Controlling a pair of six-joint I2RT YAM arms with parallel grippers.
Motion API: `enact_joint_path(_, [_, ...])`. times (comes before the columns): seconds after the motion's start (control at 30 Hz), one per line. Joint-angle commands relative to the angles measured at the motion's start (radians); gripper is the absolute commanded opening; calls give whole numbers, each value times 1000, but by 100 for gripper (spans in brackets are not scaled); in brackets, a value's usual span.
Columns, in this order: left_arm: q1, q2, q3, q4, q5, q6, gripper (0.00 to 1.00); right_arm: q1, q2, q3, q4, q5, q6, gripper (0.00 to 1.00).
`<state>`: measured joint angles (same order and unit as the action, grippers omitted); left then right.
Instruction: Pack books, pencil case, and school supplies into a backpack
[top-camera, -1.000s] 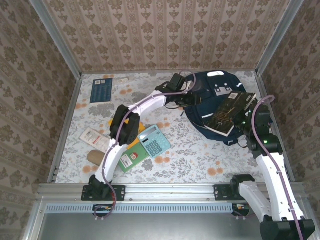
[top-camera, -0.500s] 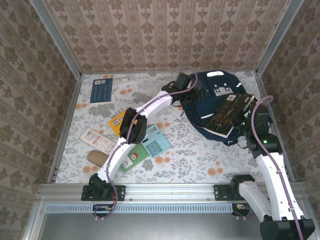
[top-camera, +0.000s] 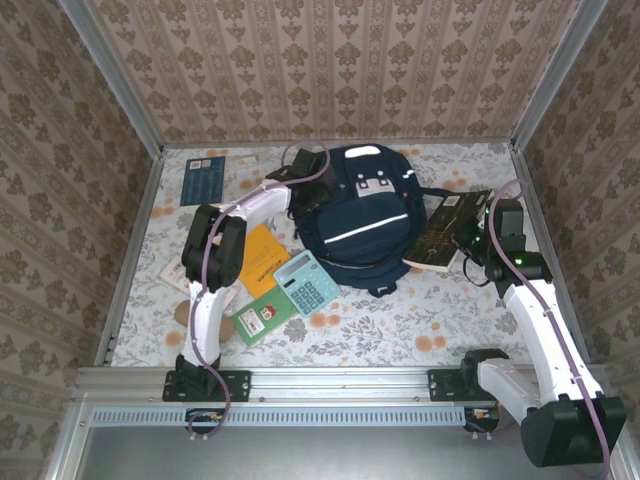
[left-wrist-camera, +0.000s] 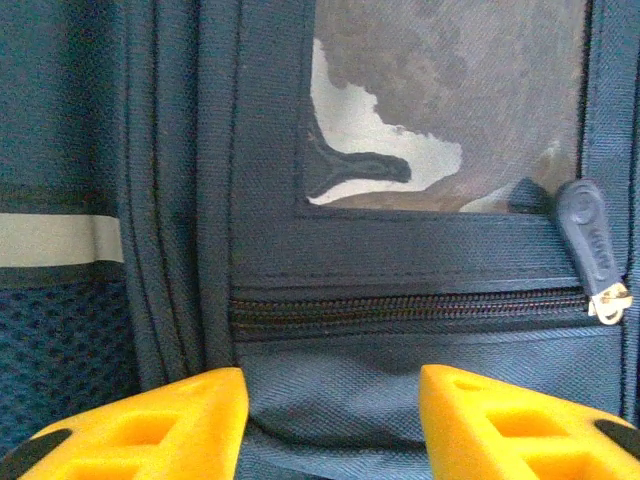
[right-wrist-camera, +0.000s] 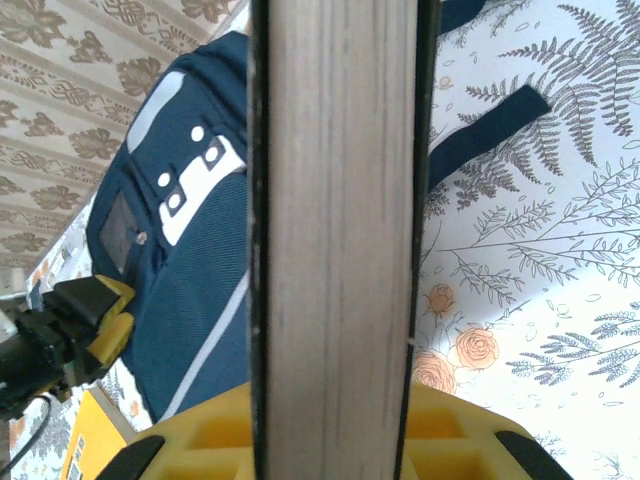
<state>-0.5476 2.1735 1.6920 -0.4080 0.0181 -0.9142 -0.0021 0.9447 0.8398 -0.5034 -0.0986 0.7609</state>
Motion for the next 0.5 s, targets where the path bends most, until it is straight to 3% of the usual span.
enact_joint_path(0.0, [-32,-17,-28,-48,32,76,54,-4,-12,4,93,-21,-18,0])
enact_joint_path(0.3, [-137,-136,42,-112,189,460,53,-4,-66,-16,56,-16,-16,0])
enact_joint_path(0.47, [-227,-165,51,-216,183,666,52,-4,-119,-19,7,9,-8,0])
